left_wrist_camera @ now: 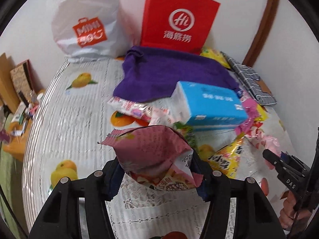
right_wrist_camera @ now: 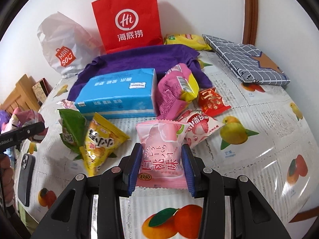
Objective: Organize snacks
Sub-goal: 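Lift the pink candy with the right tool while the left tool grasps the pink wrapper, then carry both held snacks over the purple towel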
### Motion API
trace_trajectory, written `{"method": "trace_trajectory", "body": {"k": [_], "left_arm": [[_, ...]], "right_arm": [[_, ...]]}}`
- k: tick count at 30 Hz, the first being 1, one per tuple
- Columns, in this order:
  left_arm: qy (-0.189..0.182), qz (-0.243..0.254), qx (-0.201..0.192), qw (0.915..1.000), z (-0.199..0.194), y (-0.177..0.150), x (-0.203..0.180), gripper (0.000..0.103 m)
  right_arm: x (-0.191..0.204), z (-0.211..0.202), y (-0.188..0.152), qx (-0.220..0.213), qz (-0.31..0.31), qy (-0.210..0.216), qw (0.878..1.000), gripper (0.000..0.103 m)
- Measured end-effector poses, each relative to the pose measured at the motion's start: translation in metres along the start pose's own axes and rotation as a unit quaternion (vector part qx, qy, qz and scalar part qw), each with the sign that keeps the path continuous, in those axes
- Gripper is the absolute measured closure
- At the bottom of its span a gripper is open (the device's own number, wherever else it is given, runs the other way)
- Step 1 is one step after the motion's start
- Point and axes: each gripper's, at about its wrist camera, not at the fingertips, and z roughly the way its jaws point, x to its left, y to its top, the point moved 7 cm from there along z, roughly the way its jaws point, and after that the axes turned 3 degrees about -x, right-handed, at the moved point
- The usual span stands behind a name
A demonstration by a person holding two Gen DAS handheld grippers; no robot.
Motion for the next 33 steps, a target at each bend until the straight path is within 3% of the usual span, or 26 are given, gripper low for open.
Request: {"method": "trace_trajectory", "body": {"k": [12,20,33], "left_arm": [[-0.046,0.027,-0.024,0.9983,-0.021,0.031,-0.039,0.046],[-0.037,0.012,-0.047,0.9981,-0.035,0.057,-0.062,0.046],[0.027,0.019,-0.097,0.9948,-0.028,0.14,-0.068,0.046]], "right_arm": [[0.013,-0.031,0.033,-0.041,-0.002,0.001,0.999,0.063],[0.019,-0.052,0.086,-0.085,-0.029,0.012,0.996,0.063],[0.012,-0.042,0.176,-0.126,-0.036,0.024,0.991,0.063]]}}
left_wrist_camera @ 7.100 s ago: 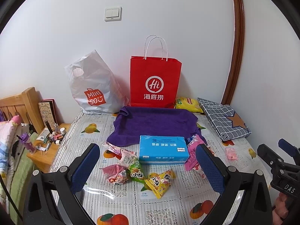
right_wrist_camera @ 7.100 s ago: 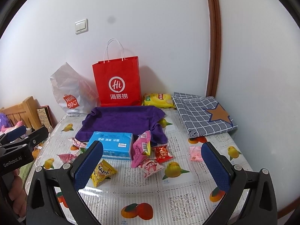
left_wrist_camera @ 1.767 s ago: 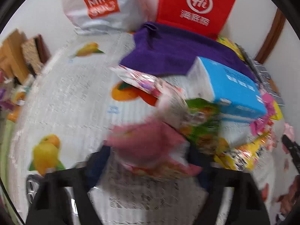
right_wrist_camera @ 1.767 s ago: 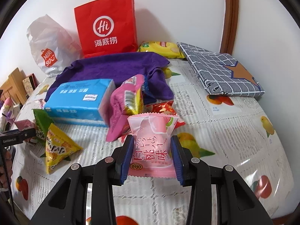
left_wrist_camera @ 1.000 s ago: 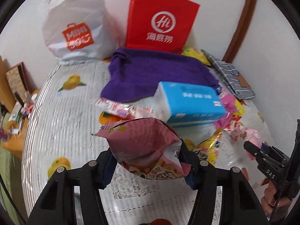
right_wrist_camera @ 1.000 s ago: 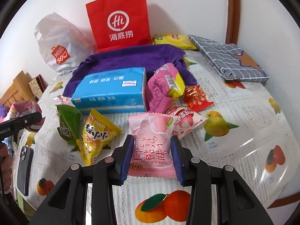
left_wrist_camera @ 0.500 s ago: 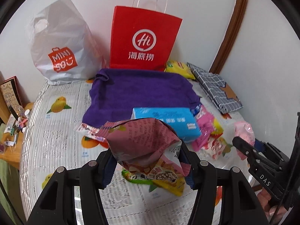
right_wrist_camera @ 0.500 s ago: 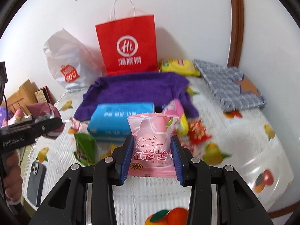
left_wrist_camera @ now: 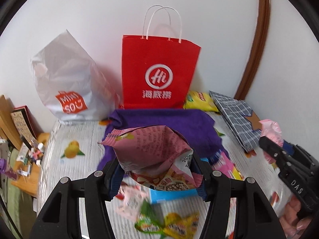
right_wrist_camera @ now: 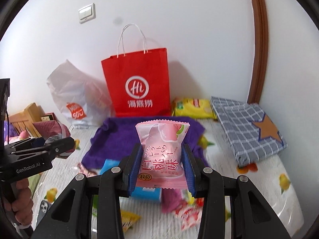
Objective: Organize snacks
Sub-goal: 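Carry both held snacks over the purple towel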
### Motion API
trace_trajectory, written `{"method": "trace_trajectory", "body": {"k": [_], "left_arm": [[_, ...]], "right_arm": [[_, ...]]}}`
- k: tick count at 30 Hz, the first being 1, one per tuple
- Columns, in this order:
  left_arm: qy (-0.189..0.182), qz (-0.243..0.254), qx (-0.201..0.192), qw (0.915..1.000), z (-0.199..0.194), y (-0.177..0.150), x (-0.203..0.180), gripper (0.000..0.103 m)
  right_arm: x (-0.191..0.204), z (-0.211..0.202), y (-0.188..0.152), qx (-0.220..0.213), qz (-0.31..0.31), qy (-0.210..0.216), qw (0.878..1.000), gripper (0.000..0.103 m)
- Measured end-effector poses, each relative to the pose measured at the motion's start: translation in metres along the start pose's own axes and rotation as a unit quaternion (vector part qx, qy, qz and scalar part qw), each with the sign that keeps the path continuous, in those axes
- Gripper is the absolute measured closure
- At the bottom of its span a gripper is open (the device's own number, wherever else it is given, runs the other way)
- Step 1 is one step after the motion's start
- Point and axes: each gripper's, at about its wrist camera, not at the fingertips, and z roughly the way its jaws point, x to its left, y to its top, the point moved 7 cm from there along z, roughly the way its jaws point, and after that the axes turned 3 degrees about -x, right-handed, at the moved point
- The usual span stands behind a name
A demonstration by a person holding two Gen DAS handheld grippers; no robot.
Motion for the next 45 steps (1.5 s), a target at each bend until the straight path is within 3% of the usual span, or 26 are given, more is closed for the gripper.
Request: {"method": "trace_trajectory", "body": {"k": [9,22,29,32,36,45], "left_arm": [[0.046,-0.01,-0.009,0.9988,0.045,0.042,0.018,0.046],[0.06,-0.01,0.02,0.998,0.128,0.075,0.043,0.046],[0.058,-0.02,0.037,0.9974,0.169,0.076,0.057,0.046],[0.07,-0.015,0.066,0.9952,0.188,0.063,0.063,0.046],[0.067,-0.035,0.103,0.9918,0.205,0.048,0.073,0.046],[0.077,-0.038,0.136,0.987,0.231,0.037,0.075,0.046]], "right_arm": [[-0.025,0.069,0.037,0.006,-0.01,-0.013,1.0,0.063],[-0.035,0.156,0.077,0.012,0.017,-0.009,1.0,0.063],[-0.041,0.198,0.061,0.047,0.02,-0.019,0.999,0.063],[-0.044,0.207,0.055,0.05,0.017,-0.024,0.998,0.063],[-0.042,0.228,0.038,0.087,0.017,-0.015,0.996,0.063],[-0.036,0.257,0.015,0.135,0.016,-0.006,0.991,0.063]]}}
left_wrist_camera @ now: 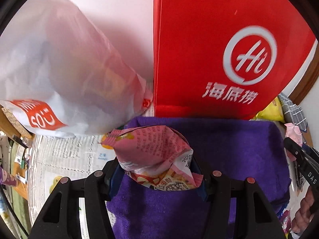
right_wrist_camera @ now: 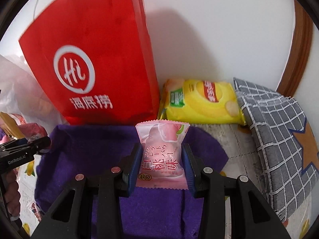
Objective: Organize snacks
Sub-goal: 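Carry both held snacks over the purple towel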
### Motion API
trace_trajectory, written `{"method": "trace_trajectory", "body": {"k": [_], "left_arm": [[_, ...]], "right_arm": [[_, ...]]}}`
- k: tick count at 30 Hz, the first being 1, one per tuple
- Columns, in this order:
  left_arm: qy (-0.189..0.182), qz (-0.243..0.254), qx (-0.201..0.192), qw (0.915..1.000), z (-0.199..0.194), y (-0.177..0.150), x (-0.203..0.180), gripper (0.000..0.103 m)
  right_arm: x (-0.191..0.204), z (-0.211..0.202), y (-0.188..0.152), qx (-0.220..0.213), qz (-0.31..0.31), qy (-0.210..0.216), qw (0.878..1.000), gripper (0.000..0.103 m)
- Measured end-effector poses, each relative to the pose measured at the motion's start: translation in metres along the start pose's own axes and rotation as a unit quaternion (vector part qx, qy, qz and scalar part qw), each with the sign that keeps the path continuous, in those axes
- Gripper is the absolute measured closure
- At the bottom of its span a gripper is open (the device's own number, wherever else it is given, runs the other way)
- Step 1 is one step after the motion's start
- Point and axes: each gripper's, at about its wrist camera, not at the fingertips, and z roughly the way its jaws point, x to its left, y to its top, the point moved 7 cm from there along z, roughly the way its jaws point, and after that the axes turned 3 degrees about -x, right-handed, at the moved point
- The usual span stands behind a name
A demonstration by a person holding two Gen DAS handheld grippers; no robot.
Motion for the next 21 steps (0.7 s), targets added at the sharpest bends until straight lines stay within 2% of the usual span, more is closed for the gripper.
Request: {"method": "trace_trajectory", "body": {"k": [8,21], "left_arm": [[0.003,0.007,0.025,0.9997,0.016,-0.006,-0.002,0.046],[0.008,0.02,0.045,0.9988,0.035,-0.009,-0.007,0.046]], "right_arm": [[-0.006,0.027,-0.017,0.056,0.025,-0.001,0.998,0.063],[-0.004,0.045,-0.03,0.096,0.021,-0.001,0.995,0.062]]}}
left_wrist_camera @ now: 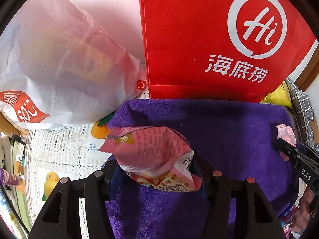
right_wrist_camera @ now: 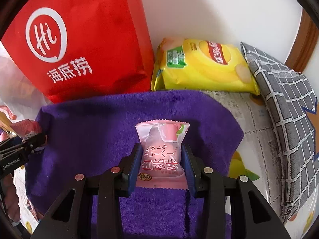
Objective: Organize snacks
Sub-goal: 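Carry both held snacks over the purple towel, then open the right tool to drop the pink candy while the left tool releases its wrapper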
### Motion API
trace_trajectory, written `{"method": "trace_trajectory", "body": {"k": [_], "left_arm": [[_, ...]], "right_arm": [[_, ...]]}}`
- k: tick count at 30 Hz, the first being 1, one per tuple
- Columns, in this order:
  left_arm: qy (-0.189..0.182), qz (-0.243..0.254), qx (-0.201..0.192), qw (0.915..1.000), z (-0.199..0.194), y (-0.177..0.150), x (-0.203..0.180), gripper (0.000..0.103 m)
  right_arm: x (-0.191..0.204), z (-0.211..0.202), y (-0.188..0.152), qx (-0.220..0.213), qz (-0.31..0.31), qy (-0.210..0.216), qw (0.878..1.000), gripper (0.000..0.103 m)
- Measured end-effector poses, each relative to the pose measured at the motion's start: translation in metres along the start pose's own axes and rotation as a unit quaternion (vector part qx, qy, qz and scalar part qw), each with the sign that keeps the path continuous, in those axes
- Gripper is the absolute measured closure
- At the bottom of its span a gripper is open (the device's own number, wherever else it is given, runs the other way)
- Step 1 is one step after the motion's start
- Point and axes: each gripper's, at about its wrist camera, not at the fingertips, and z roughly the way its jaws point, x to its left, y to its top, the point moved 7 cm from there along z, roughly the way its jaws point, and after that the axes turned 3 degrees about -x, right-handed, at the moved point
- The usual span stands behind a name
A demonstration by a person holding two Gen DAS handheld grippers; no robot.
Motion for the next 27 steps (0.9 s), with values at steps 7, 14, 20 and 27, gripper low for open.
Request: {"method": "trace_trajectory", "body": {"k": [7,14,20,27], "left_arm": [[-0.004,0.005,0.007,1.0,0.008,-0.004,0.0,0.045],[-0.009,0.012,0.011,0.9998,0.011,-0.006,-0.006,0.045],[-0.019,0.017,0.005,0.9997,0.007,-0.005,-0.012,0.033],[-0.01,0.034,-0.026,0.999,-0.011,0.0,-0.024,0.028]], "right_arm": [[0.0,0.011,-0.003,0.013,0.002,-0.005,1.0,0.062],[0.004,0.008,-0.005,0.015,-0.01,-0.006,1.0,0.048],[0.008,-0.015,0.002,-0.02,-0.014,-0.004,1.0,0.038],[0.016,-0.048,0.011,-0.07,-0.019,-0.001,0.997,0.031]]}}
